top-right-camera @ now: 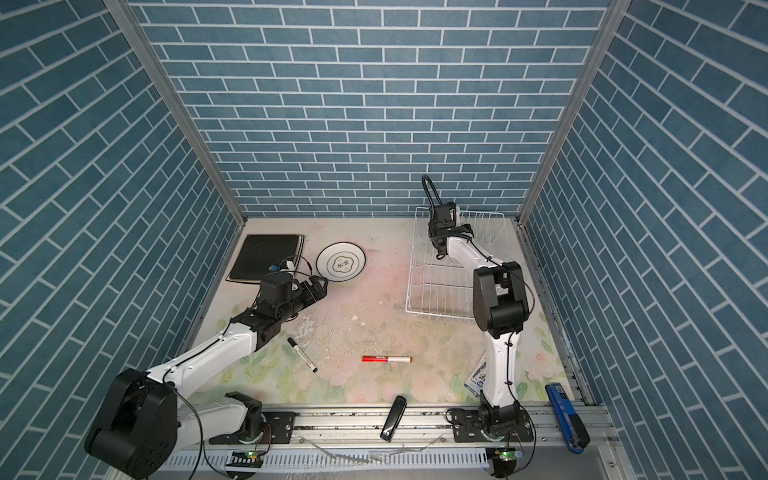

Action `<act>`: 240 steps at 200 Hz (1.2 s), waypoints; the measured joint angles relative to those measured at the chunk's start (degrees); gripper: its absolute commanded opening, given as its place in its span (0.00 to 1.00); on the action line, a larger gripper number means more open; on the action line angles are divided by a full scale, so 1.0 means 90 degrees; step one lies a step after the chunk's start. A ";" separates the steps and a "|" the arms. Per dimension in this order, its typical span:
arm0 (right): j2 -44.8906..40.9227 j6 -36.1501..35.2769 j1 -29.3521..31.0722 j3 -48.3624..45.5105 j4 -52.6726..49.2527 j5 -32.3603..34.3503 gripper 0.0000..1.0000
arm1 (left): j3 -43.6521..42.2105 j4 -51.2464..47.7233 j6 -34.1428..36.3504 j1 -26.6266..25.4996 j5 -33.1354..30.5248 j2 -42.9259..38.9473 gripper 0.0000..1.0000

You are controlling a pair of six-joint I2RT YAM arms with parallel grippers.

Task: Unload the plates from the dish rack
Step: 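Lift the white plate up out of the rack with the right gripper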

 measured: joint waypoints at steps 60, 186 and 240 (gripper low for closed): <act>-0.0301 -0.0010 0.0007 0.0000 -0.0024 0.0041 0.00 | 0.0000 -0.0022 0.0000 0.0000 0.0002 -0.0131 0.94; -0.0753 -0.0012 0.0066 0.0000 -0.0311 0.0027 0.00 | -0.0107 -0.0148 -0.0005 -0.0051 -0.0015 -0.0780 0.94; -0.1268 -0.0051 0.0182 -0.0012 -0.0554 0.0058 0.00 | -0.0148 -0.0313 -0.0027 -0.0087 -0.0029 -0.0996 0.94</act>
